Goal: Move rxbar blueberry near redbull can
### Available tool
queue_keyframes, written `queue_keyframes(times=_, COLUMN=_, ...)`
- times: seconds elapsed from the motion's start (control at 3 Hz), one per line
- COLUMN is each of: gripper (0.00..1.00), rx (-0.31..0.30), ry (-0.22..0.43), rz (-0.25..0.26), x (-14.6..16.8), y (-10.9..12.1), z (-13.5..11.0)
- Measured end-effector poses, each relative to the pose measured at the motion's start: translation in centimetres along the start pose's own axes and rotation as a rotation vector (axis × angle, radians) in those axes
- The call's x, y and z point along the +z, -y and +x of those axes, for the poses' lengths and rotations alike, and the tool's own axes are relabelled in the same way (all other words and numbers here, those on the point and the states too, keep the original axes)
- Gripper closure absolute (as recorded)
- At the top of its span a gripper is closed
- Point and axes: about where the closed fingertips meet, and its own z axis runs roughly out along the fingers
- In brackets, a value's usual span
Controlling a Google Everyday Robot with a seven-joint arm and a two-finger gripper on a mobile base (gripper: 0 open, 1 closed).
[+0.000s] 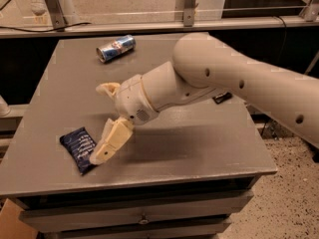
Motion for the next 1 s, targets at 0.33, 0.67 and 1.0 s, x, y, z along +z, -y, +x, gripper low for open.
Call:
queue_keyframes(times=0.33, gripper=0.0, rx=0.005, ry=0.044, rz=-0.008, x=2.3, y=-0.7, z=0.4)
queue_keyframes(times=0.67, gripper=0.0, rx=0.001, ry=0.056, rz=-0.004, x=3.4, y=-1.2, z=1.0)
queue_keyframes(times=1.0, gripper=0.0, rx=-0.001, ry=0.037, rz=0.011, x=3.4, y=-2.0, z=1.9)
